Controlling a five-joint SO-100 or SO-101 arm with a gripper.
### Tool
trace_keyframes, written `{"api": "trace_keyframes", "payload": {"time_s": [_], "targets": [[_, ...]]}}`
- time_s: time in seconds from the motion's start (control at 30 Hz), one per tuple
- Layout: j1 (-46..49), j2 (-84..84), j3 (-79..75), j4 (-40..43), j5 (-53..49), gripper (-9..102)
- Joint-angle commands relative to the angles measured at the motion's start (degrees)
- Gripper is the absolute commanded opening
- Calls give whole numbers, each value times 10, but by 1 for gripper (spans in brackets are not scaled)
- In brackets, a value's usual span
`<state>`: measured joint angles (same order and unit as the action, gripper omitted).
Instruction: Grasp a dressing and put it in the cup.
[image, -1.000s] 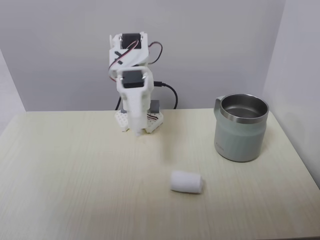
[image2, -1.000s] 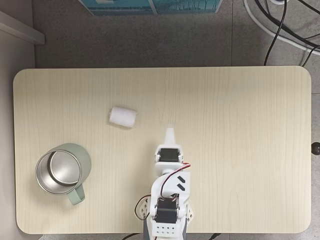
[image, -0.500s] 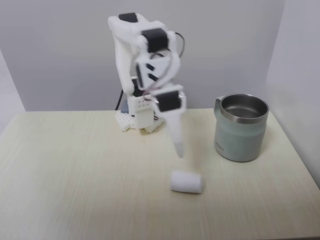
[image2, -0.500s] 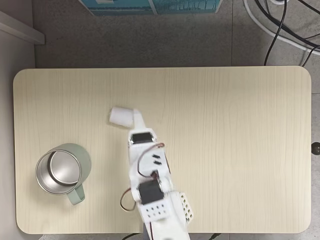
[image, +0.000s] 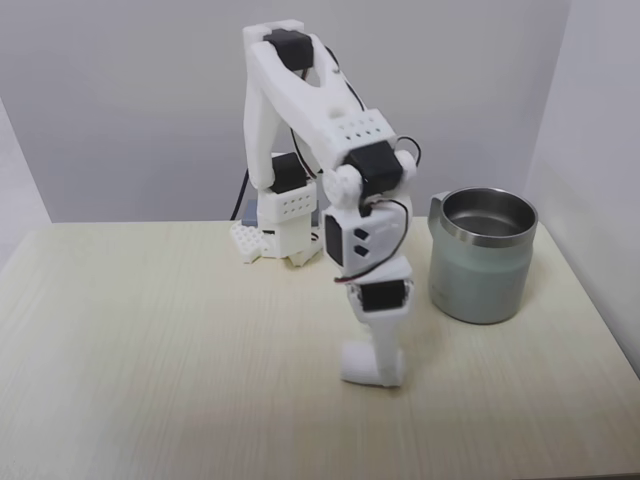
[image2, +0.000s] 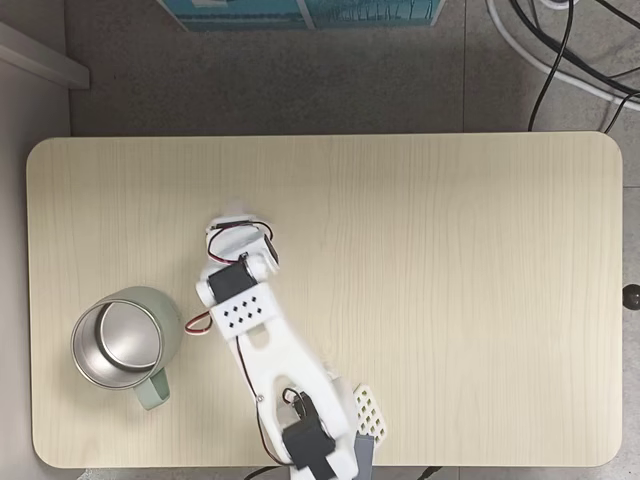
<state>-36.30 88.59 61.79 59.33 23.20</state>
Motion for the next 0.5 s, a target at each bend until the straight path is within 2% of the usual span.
{"api": "trace_keyframes", "payload": {"time_s": [0.0, 0.37, 0.47], "targets": [[7, 3, 24, -6, -4, 26], [25, 27, 39, 1, -8, 24], [23, 40, 51, 9, -10, 20]]}}
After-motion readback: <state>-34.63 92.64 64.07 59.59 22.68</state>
